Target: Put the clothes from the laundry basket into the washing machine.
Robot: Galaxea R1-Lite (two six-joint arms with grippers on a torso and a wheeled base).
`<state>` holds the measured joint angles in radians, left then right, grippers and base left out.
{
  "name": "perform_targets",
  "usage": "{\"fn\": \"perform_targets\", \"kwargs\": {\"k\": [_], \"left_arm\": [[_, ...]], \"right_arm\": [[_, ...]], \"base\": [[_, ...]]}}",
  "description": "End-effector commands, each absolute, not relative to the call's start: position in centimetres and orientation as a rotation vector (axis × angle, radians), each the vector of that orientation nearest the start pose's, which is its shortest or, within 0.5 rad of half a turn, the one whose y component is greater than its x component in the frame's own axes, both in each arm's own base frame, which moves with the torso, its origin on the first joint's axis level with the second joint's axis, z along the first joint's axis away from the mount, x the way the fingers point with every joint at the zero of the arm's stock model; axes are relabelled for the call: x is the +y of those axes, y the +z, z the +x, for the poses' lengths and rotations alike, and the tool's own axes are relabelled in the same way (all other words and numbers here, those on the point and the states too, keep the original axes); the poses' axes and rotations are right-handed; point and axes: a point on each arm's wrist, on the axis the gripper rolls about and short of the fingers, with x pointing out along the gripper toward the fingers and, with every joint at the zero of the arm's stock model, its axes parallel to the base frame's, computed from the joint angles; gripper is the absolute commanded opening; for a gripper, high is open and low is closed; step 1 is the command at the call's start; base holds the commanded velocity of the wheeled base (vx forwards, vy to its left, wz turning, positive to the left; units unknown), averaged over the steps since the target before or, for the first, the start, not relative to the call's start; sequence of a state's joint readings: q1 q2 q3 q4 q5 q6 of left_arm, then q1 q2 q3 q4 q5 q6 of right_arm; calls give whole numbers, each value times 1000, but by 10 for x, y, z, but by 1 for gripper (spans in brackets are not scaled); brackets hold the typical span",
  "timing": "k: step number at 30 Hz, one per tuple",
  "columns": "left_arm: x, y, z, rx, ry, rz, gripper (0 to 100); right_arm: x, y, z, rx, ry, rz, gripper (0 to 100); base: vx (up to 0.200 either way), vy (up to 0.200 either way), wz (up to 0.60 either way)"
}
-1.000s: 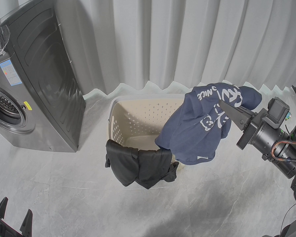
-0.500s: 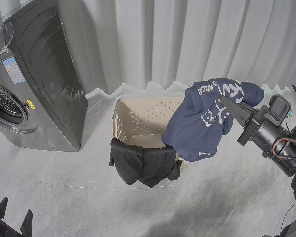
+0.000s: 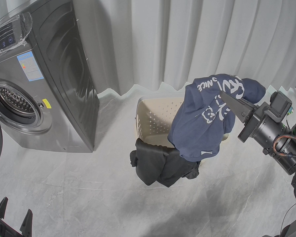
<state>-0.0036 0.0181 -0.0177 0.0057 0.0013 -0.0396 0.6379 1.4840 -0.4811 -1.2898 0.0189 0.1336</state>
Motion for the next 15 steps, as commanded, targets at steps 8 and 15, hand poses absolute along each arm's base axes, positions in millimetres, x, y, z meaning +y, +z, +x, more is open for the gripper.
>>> {"fn": "perform_targets", "kwargs": {"k": [8, 15], "left_arm": [[0, 76, -22, 15, -1, -40, 100], [0, 76, -22, 15, -1, -40, 100]], "right_arm": [[140, 222, 188, -237, 672, 219, 0], [142, 226, 190, -265, 672, 228, 0]], "base": [[0, 200, 0], [0, 200, 0]]}}
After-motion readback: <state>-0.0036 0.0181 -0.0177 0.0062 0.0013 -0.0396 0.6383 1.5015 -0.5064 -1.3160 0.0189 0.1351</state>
